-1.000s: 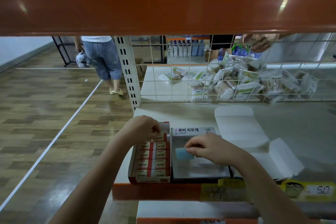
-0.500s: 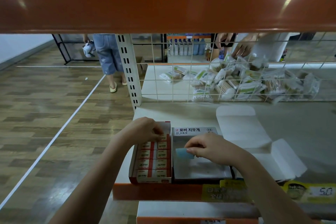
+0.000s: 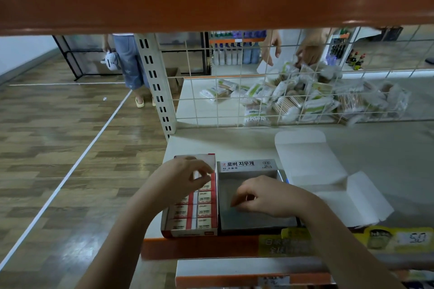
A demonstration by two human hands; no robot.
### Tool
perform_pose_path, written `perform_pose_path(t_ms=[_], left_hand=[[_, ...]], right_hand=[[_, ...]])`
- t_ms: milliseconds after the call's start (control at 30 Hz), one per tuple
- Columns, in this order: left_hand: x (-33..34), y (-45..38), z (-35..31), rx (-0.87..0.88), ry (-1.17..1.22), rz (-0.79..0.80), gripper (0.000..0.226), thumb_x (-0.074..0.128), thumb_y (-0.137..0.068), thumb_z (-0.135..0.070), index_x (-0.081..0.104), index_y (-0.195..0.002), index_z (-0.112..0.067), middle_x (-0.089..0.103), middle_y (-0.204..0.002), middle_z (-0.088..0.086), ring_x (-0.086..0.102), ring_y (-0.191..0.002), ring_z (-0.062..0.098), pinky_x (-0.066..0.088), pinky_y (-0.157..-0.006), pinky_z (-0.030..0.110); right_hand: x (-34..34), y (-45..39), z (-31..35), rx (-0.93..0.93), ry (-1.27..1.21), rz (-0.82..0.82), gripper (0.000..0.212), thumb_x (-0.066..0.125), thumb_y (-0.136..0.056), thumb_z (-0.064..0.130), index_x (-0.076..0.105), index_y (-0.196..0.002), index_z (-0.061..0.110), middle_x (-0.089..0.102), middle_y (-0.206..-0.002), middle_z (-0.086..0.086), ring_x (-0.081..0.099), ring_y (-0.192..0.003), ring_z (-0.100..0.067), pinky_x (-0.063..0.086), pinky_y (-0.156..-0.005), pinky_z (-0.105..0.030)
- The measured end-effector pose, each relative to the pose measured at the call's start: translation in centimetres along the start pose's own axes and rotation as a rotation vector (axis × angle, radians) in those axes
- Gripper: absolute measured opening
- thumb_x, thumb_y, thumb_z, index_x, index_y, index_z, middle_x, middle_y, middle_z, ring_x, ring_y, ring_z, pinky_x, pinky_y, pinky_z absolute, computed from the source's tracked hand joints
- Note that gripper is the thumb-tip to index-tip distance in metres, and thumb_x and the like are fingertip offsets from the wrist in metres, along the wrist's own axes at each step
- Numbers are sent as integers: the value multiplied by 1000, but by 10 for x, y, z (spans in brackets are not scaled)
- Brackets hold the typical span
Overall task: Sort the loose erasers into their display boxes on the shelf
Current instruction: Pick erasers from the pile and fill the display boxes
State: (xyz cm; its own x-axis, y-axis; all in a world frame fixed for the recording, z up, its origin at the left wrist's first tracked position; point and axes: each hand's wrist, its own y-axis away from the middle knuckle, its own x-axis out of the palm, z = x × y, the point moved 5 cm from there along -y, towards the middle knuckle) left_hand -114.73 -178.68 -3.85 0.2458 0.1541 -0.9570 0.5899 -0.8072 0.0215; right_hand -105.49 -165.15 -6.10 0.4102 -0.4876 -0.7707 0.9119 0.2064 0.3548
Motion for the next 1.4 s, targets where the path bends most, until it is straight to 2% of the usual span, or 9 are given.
perform_pose_path(t_ms=[133,233,400,533,800,933,1100,1300,1400], left_hand=[[7,19,-16,11,36,17,22,49,-92,-42,60,-111,-38,50,-88,-27,52,-76,-6,46,-72,10],[18,21,-21,-3,54,16,18,49,-93,-42,62,-104,-37,55,-91,-24,50,-71,-7,46,-70,12],[28,17,-26,-80,70,-77,14,50,-92,-42,58,-92,-31,53,-83,-20,43,-68,0,35,-62,17],[33,15,-28,-114,98,-93,13,50,-91,-43,56,-91,-31,57,-88,-18,49,-77,4,43,-69,22],[34,16,-30,-136,92,-113,11,52,-91,-40,58,-92,-31,52,-84,-18,51,-80,5,45,-70,22],[34,14,-34,-124,32,-93,14,47,-94,-41,56,-97,-31,58,-96,-15,48,-81,3,41,-69,18],[21,7,-46,-56,-126,-43,23,41,-96,-44,57,-107,-32,59,-108,-13,55,-95,5,44,-74,18],[-12,-30,-90,80,-250,-79,24,36,-96,-46,53,-106,-33,55,-102,-13,51,-95,7,32,-60,20],[-19,-65,-132,191,-274,-171,24,41,-95,-43,54,-111,-31,56,-109,-10,53,-102,12,39,-74,24]], right_hand=[[6,-1,1,-4,15,5,25,52,-94,28,62,-116,24,57,-109,9,50,-97,-4,43,-88,-24],[10,-1,1,-7,-36,11,22,54,-93,23,60,-114,23,60,-115,7,51,-95,-2,42,-82,-17],[12,0,0,14,-62,-11,20,53,-92,18,59,-111,21,60,-110,5,53,-96,-6,45,-86,-22],[16,-3,-3,16,-37,-61,19,55,-91,20,62,-109,22,49,-96,11,48,-91,-6,39,-79,-20],[22,-3,-3,43,-27,-90,22,56,-91,22,63,-111,18,57,-112,-1,53,-103,-13,43,-88,-23],[23,-4,-3,44,-7,-116,22,57,-90,22,61,-111,19,57,-113,0,54,-104,-14,45,-89,-26],[21,-2,3,-17,72,-137,23,56,-91,20,61,-113,18,54,-109,-1,55,-99,-17,46,-84,-28],[-33,36,-12,-52,153,-380,22,53,-93,23,63,-111,17,58,-110,-2,54,-100,-15,46,-87,-31],[-62,70,-48,27,212,-492,27,53,-92,21,60,-119,18,56,-117,-3,50,-109,-18,42,-91,-33]])
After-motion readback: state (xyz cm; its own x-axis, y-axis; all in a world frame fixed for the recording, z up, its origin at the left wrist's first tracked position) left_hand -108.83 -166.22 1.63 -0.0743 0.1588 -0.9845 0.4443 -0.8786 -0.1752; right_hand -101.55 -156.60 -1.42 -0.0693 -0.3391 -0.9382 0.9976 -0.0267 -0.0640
